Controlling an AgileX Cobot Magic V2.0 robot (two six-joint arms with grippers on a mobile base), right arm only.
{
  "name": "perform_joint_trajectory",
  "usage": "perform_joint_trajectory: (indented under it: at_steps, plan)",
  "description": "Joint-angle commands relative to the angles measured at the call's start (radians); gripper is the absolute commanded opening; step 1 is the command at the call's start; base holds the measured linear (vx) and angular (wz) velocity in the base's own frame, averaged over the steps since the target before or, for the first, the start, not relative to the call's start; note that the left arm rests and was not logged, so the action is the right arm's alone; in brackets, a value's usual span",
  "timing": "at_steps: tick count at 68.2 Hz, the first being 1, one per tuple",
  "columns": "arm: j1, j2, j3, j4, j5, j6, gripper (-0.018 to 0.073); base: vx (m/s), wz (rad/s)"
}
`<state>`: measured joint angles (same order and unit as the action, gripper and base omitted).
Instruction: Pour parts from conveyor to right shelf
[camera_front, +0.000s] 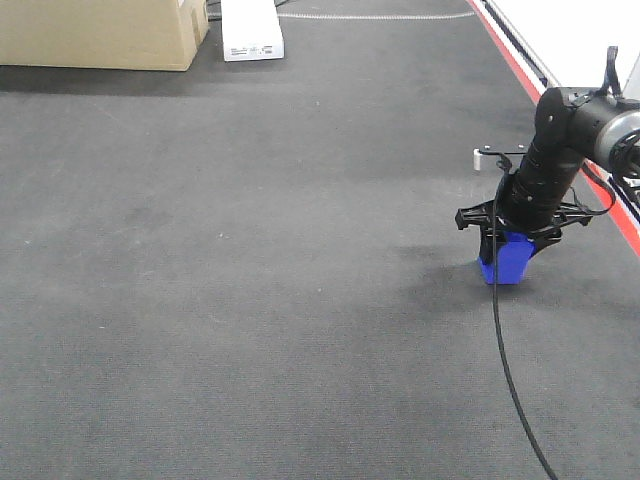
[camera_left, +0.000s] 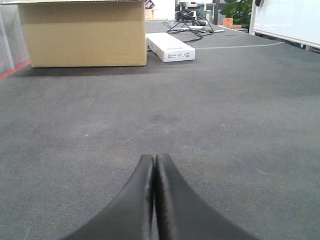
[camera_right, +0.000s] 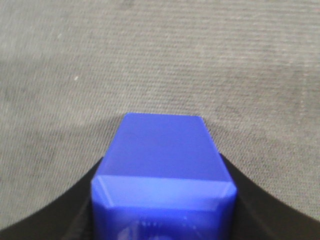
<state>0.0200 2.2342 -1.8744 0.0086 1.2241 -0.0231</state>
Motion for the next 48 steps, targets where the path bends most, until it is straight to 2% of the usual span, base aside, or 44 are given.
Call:
perform_joint_trajectory:
  at_steps: [1,15,22,48]
  plan:
    - [-0.001,-0.110,-0.030,0.005,0.025,-0.012,-0.0009,0.00,0.00]
    - [-0.001,-0.244,-0.023,0.005,0.035,-0.011,-0.0007,0.00,0.00]
    - [-0.001,-0.347,0.048,0.005,0.008,-0.007,-0.0006,0.00,0.00]
    - [-0.001,-0.911,0.618,0.009,-0.364,0.011,-0.0006,0.00,0.00]
